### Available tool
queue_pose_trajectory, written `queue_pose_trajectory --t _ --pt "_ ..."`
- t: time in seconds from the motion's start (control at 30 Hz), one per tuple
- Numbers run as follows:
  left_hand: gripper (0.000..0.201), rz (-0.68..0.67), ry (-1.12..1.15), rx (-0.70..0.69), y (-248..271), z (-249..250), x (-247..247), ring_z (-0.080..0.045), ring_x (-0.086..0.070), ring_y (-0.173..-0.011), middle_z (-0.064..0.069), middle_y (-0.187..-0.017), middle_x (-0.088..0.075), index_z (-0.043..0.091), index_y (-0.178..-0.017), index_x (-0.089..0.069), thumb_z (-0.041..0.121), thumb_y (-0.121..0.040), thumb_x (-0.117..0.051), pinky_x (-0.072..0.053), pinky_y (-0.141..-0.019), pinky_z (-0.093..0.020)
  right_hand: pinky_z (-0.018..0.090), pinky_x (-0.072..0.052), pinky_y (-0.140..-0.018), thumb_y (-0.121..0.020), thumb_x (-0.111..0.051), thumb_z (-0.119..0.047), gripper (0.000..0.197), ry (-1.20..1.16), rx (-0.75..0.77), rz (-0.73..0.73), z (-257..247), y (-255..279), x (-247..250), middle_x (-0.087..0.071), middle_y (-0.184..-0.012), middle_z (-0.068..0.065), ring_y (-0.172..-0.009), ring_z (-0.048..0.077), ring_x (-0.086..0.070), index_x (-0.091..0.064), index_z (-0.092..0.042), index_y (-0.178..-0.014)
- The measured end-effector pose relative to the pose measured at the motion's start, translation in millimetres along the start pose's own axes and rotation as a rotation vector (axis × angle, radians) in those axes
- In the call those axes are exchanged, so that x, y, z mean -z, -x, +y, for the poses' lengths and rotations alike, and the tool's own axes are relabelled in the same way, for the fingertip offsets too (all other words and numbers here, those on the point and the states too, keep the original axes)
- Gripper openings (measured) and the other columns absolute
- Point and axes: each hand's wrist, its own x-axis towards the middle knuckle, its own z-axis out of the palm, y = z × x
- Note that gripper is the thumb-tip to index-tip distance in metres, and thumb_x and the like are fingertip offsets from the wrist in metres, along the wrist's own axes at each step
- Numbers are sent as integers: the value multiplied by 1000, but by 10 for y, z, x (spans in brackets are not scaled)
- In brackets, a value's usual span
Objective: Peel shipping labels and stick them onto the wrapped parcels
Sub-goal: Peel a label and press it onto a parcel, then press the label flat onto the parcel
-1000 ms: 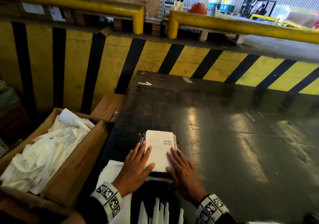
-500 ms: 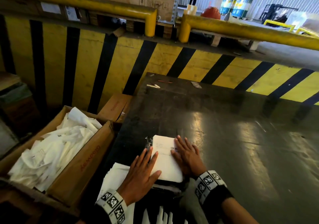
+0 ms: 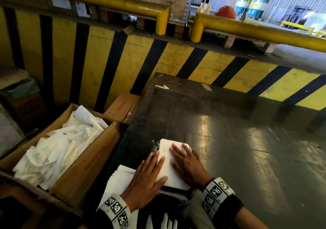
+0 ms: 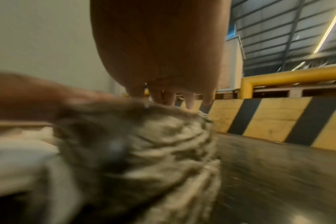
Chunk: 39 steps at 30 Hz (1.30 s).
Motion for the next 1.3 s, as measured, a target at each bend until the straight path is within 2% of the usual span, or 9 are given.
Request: queue_pose_trajectory --t 0.07,0.2,0.33,0.47,0.53,0.67,0.83,1.03,1.3 --pt "72 -9 0 -4 3 5 6 0 30 -136 14 -150 30 37 -141 17 69 -77 4 13 -114 -24 41 0 -115 -61 24 -78 105 -15 -73 5 125 -110 -5 -6 -158 -14 -146 16 0 -9 -32 -148" --pt "73 -7 2 5 -3 15 23 -2 27 -138 13 -151 28 39 -139 17 71 -74 5 10 -115 -27 38 -9 -114 -59 13 -80 107 -120 -167 13 239 -261 16 -22 -155 -11 -144 13 -14 -22 -30 -147" --pt "70 -11 19 0 20 14 24 1 30 -136 16 -149 30 40 -138 18 69 -77 2 11 -114 -25 39 -7 -115 -53 30 -79 121 -19 -53 -11 180 -203 146 -20 -156 -7 -145 15 -9 -25 -24 -147" --pt "66 -3 52 2 18 6 16 3 30 -135 19 -148 30 43 -136 20 69 -80 -2 9 -115 -26 43 -4 -115 -74 15 -65 91 99 172 -96 -28 -63 235 -16 -157 -8 -146 15 -6 -23 -24 -147" --pt "64 -6 55 4 18 7 15 3 30 -135 20 -147 31 45 -134 21 69 -80 -2 9 -115 -25 44 -4 -115 -80 13 -65 85 94 164 -130 -36 -104 220 -13 -158 -8 -146 16 -4 -20 -24 -148" --pt "65 -8 87 -2 35 25 40 3 31 -135 21 -145 33 47 -132 22 72 -76 -1 6 -115 -26 45 -3 -116 -101 -17 -41 51 -70 34 -150 42 -328 261 -12 -158 -7 -146 16 -6 -16 -23 -148" --pt "65 -15 105 -3 41 26 57 5 31 -134 27 -143 32 49 -131 21 74 -75 -1 4 -116 -27 44 -3 -117 -101 -18 -41 51 -55 -13 -203 67 -482 279 -16 -157 -5 -146 16 -7 -18 -22 -148" --pt "55 -27 155 9 22 10 31 6 32 -133 26 -145 32 56 -127 23 64 -89 -15 4 -116 -28 47 -3 -116 -102 -24 -30 47 167 218 -269 -102 -309 452 -12 -158 -2 -146 18 -2 -23 -18 -147" --pt "65 -38 169 23 30 -7 31 10 33 -130 33 -138 33 52 -129 20 77 -74 -4 2 -114 -25 43 -10 -116 -102 -20 -35 46 95 190 -237 -39 -710 383 -23 -155 -10 -145 12 -11 -25 -24 -147"
